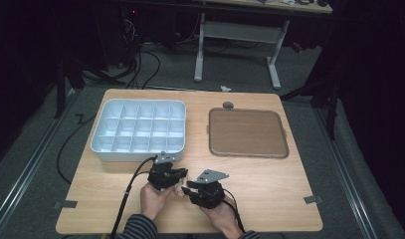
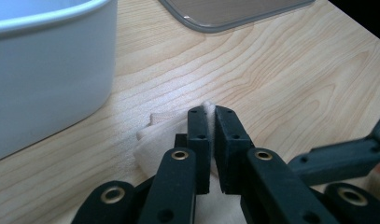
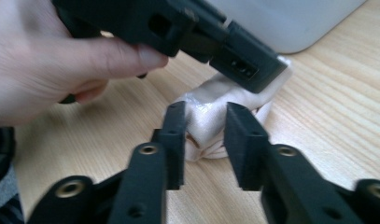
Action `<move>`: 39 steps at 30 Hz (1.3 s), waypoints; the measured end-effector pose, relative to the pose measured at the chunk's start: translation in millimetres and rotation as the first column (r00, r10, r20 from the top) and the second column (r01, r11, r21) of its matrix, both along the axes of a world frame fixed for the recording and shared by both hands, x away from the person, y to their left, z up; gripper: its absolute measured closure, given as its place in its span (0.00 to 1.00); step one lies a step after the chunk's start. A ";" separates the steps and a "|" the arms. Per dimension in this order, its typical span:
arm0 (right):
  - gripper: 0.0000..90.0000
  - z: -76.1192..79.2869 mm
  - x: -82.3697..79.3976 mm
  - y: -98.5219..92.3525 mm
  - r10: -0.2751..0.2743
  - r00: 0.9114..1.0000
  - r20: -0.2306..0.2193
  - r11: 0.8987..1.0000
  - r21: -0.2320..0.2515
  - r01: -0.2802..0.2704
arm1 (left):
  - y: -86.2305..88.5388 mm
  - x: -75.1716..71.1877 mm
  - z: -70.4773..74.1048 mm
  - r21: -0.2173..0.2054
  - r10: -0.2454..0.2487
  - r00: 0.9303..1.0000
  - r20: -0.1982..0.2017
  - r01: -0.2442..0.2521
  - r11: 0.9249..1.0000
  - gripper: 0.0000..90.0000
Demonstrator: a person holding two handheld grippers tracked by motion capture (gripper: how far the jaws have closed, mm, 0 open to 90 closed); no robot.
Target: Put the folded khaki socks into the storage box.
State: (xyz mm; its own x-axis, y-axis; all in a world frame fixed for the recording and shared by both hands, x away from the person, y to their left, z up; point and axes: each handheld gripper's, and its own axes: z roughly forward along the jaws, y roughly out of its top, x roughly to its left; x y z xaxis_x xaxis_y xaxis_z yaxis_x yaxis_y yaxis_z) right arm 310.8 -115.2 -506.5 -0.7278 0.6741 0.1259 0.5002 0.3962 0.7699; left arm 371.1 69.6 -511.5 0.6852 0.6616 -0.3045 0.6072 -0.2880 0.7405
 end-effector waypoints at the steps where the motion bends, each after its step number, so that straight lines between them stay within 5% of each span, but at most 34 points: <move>1: 0.84 -1.7 0.2 1.4 0.000 1.000 0.001 1.000 -0.009 0.000 | 0.5 0.1 -0.2 -0.004 0.001 1.000 -0.004 -0.001 1.000 0.95; 5: 0.93 -6.1 -1.3 4.6 0.012 1.000 0.008 0.999 -0.042 -0.012 | 2.2 -0.1 -1.6 -0.010 0.001 1.000 -0.007 -0.002 1.000 0.95; 18: 0.96 -16.9 -6.7 4.2 0.014 1.000 0.021 0.994 -0.108 -0.012 | 3.5 3.8 -9.8 -0.024 -0.006 1.000 -0.014 0.005 1.000 0.95; 28: 0.96 -19.8 -5.3 3.2 0.010 1.000 0.015 0.995 -0.097 -0.008 | 5.3 1.3 -6.2 -0.009 -0.008 1.000 -0.004 0.008 1.000 0.93; 39: 0.95 -19.2 -4.0 4.0 -0.002 1.000 0.007 0.998 -0.070 0.002 | 15.3 -15.5 9.4 0.034 0.049 0.997 0.056 -0.051 0.998 0.67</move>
State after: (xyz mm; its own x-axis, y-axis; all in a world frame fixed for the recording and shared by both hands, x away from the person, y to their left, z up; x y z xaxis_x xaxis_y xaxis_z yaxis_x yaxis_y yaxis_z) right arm 306.8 -111.2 -525.7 -0.7272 0.6825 0.0730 0.4957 0.4487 0.7436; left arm 355.6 84.9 -502.1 0.6663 0.7051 -0.2424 0.5797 -0.2854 0.7632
